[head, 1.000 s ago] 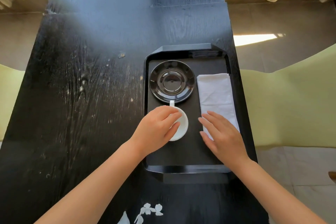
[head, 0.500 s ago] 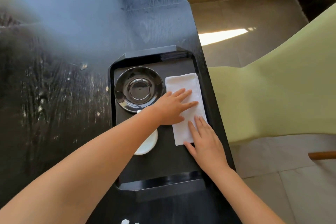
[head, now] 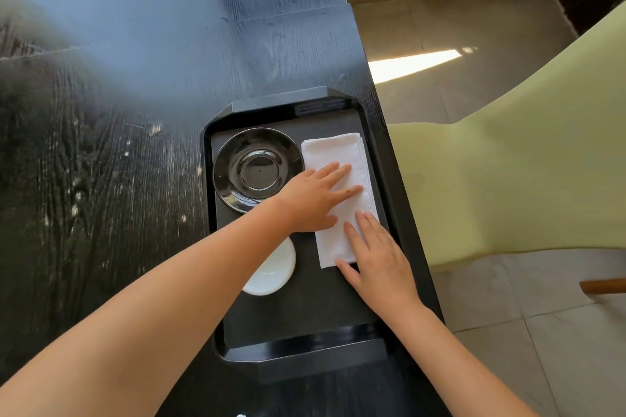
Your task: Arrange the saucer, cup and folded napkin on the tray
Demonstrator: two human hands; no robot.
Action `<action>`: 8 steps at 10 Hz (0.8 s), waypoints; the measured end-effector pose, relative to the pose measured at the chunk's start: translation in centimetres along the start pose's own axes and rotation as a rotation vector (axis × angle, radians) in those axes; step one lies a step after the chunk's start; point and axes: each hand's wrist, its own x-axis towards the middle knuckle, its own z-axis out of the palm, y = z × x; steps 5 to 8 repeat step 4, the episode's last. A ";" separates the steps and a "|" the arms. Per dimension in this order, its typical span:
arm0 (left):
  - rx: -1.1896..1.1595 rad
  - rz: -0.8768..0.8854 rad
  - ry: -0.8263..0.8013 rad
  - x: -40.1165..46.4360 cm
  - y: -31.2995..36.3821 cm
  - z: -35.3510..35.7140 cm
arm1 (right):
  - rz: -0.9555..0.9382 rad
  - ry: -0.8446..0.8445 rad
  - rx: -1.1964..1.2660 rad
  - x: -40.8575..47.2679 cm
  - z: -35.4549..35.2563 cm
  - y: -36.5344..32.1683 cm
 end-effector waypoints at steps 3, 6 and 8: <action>-0.021 -0.078 -0.008 -1.4 1.2 -1.5 | 0.001 -0.112 0.033 0.6 -1.8 -0.2; -0.138 -0.177 0.046 -3.8 1.6 -2.8 | 0.021 -0.174 0.070 1.9 -4.8 -0.7; -0.138 -0.177 0.046 -3.8 1.6 -2.8 | 0.021 -0.174 0.070 1.9 -4.8 -0.7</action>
